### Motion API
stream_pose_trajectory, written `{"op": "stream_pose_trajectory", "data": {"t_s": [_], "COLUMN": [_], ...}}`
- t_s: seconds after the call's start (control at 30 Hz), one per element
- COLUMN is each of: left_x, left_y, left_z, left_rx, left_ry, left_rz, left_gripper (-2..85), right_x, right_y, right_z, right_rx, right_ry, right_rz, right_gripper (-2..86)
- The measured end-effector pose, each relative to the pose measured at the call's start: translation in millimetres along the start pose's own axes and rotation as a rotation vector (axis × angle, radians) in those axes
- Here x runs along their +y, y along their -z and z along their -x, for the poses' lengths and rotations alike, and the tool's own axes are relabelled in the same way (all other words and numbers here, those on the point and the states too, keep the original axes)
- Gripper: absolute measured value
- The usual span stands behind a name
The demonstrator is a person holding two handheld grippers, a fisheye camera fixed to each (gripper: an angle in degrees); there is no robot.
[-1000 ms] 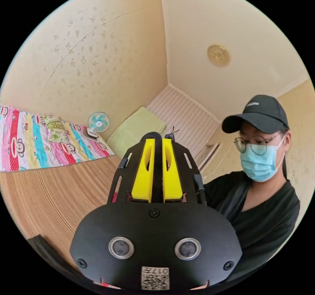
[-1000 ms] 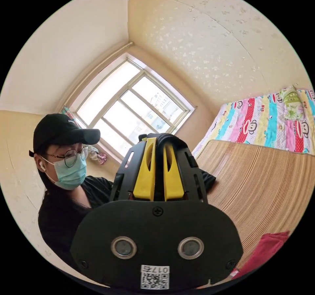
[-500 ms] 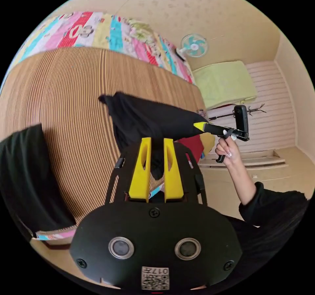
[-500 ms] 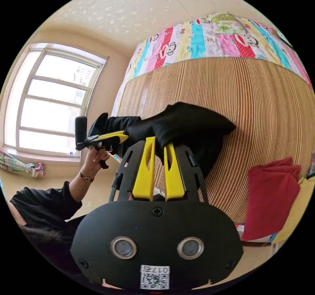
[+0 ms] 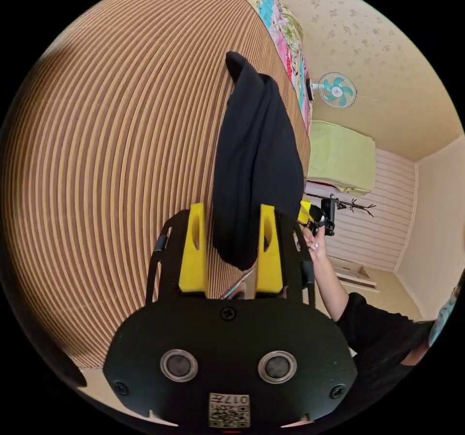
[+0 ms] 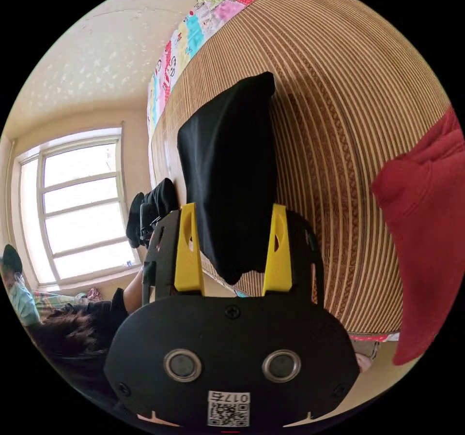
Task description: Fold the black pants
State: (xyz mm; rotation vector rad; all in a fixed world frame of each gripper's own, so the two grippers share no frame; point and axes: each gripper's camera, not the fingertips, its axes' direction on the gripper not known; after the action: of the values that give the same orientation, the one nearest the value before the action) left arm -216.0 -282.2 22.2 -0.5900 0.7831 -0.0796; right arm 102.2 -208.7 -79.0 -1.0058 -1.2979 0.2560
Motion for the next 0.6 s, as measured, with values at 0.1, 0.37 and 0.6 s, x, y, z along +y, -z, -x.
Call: {"op": "stream_pose_trajectory", "data": {"t_s": [0.1,0.37,0.6], "left_x": [-14,112,232], "left_y": [-32,2,161], "left_z": [11,-12,-52], "left_rx": [0.172,0.150,0.102], "left_ry": [0.008,-0.042,-0.082], "left_rz": [0.084,0.092,-0.252], "left_gripper": [10.9,8.6,8.4], "right_x": [-11,71,131], "right_y": [-29,-41,-73], "right_z": [-11,63,234], "right_rx": [-0.105,-0.152,-0.217], "right_ry": [-0.011,0.096,0.317], "right_rz": [0.045,0.268,0.313], "right_gripper": [19.9,10.9,8.3]}}
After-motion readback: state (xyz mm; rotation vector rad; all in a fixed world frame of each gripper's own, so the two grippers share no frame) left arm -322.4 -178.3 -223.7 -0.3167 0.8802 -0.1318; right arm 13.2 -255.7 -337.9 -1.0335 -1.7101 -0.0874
